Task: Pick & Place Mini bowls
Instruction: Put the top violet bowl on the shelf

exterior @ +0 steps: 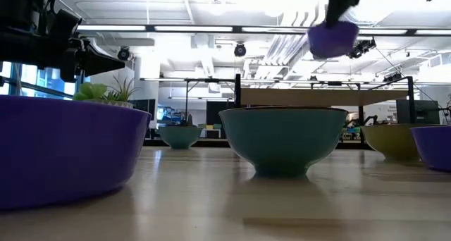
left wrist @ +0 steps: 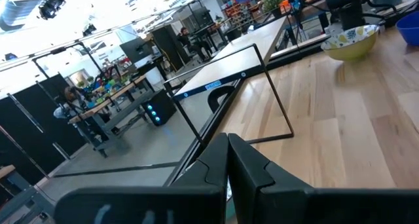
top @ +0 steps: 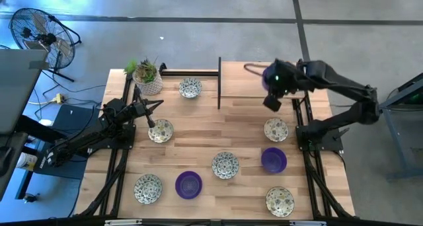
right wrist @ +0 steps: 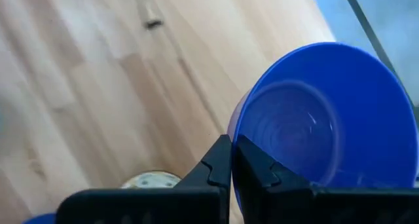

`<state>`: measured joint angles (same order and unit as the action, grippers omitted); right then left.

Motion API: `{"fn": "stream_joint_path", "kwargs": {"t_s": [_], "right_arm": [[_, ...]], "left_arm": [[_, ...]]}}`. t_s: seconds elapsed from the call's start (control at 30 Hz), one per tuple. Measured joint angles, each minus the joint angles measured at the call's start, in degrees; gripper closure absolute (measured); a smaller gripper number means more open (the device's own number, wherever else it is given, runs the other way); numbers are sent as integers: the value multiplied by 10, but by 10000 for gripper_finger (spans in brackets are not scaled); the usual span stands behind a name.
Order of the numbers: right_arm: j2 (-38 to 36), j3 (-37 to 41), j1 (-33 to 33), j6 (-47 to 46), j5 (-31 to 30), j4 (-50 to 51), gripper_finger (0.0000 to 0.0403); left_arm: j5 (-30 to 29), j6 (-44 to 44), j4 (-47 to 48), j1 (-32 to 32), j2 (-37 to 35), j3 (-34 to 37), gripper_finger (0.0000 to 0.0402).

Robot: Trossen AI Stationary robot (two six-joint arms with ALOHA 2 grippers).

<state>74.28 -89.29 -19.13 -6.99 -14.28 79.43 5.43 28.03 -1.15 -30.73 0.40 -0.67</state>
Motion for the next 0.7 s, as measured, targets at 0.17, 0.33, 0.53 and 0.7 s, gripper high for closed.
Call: {"fn": "stream_joint_path", "kwargs": {"t_s": [0.17,0.33,0.53,0.7], "right_arm": [[-5,42,-98,64,14,-2,401],[-6,104,-185,120,50,-32,400],[-6,167,-265,178,70,-82,401],[-7,181,-308,198,91,-101,401]], "left_arm": [[0,0,0,0,0,0,401],[0,1,0,0,0,0,401],[0,2,0,0,0,0,401],[0,2,0,0,0,0,401]]}}
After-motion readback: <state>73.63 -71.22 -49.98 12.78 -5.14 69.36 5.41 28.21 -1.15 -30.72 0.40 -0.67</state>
